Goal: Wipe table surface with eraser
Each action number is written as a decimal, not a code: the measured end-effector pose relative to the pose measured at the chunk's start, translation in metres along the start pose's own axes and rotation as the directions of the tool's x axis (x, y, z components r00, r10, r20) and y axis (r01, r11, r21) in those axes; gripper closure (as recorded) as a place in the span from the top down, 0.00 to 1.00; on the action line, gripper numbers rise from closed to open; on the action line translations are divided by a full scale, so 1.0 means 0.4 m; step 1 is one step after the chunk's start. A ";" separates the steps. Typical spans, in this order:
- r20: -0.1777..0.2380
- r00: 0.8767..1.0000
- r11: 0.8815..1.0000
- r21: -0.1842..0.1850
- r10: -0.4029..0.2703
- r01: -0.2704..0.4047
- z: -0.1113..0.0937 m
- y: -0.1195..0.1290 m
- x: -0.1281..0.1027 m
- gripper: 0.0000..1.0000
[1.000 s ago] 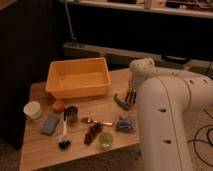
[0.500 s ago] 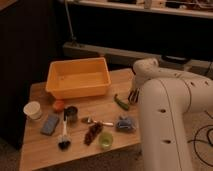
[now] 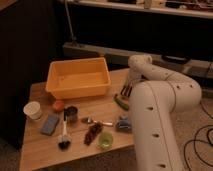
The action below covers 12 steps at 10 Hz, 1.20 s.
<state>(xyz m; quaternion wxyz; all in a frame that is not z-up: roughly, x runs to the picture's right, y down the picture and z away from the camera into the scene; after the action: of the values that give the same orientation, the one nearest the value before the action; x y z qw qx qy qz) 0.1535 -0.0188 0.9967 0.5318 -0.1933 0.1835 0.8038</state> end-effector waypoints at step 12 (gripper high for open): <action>-0.065 0.979 0.981 -0.002 -0.192 0.192 -0.143 -0.094 0.302 0.00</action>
<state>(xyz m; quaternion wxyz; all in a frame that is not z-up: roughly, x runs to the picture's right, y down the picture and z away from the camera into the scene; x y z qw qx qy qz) 0.1516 0.0613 0.8832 0.6010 -0.2349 0.1827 0.7418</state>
